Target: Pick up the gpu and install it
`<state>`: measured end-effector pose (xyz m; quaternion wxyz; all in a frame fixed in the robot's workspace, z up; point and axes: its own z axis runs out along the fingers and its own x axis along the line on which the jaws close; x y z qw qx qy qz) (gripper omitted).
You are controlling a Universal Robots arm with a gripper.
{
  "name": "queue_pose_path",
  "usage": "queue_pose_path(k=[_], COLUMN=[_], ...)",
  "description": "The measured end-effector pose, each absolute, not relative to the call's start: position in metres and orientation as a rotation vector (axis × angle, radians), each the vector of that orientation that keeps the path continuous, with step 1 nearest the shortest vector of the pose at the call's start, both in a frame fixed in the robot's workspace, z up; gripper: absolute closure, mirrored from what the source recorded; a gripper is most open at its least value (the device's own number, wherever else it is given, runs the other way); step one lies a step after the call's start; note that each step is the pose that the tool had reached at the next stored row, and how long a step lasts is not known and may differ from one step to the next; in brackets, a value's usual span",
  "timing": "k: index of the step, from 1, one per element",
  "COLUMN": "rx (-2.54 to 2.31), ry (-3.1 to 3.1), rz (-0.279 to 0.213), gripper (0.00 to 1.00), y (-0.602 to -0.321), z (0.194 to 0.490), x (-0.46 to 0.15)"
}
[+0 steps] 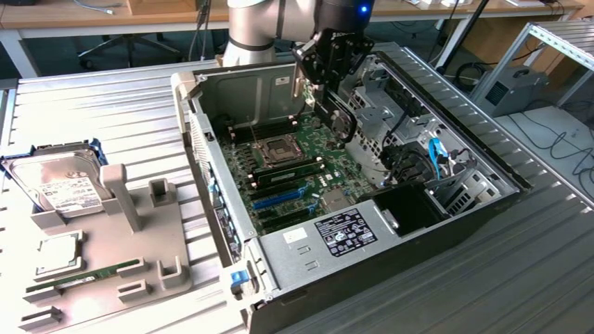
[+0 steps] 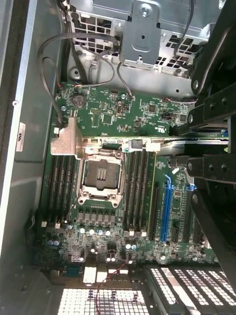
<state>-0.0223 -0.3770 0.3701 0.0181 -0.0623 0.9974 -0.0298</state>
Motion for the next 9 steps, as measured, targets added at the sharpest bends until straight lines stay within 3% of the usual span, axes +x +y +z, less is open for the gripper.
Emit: queue_pose_path(k=[9], rx=[-0.240], ry=[3.094], rz=[-0.092], gripper=[0.74], y=[-0.3770], z=[0.3696], x=[-0.0223])
